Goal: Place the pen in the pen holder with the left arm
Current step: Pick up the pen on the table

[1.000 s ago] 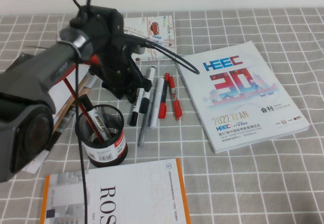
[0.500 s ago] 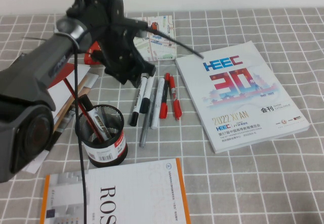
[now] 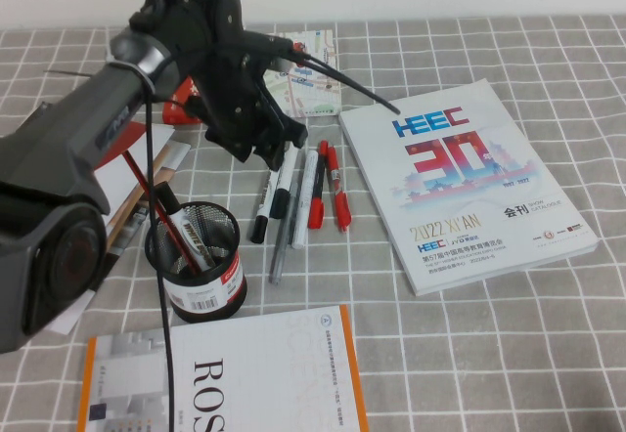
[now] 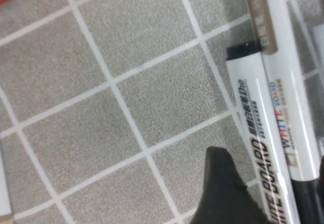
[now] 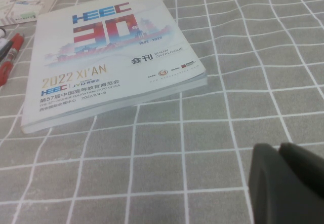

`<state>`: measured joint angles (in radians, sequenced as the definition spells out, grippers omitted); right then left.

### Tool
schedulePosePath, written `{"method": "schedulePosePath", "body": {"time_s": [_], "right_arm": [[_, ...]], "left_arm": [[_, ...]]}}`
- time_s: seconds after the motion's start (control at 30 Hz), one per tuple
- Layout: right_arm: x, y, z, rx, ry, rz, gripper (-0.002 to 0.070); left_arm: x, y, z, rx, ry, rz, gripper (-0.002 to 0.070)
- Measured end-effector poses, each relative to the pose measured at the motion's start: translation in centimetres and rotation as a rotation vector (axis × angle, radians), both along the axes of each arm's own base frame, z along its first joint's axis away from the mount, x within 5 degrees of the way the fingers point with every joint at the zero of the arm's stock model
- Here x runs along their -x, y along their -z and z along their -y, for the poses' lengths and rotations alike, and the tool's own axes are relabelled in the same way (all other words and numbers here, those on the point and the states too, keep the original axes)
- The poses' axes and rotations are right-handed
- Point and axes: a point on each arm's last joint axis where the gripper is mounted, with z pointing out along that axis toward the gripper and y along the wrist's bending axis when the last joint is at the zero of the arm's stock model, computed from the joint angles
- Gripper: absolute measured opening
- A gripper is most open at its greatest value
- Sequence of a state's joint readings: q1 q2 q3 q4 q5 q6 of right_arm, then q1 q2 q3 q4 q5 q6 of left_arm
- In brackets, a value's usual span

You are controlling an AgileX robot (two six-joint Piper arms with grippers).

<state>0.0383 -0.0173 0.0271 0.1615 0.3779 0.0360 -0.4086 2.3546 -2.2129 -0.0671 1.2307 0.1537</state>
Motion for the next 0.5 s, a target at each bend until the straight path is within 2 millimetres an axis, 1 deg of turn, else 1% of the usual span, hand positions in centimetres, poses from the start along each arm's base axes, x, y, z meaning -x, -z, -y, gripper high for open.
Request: {"method": "schedulePosePath", "body": {"time_s": [0.33,0.5], "right_arm": [[0.0,0.0,0.0,0.000,0.000,0.000,-0.0015],[0.0,0.0,0.0,0.000,0.000,0.000,-0.0015]], "left_arm": [[0.3,2.1,-0.2,-0.037,0.005,-0.055,0.0346],[0.3,2.2,-0.3,-0.044,0.005,-0.056,0.0347]]}}
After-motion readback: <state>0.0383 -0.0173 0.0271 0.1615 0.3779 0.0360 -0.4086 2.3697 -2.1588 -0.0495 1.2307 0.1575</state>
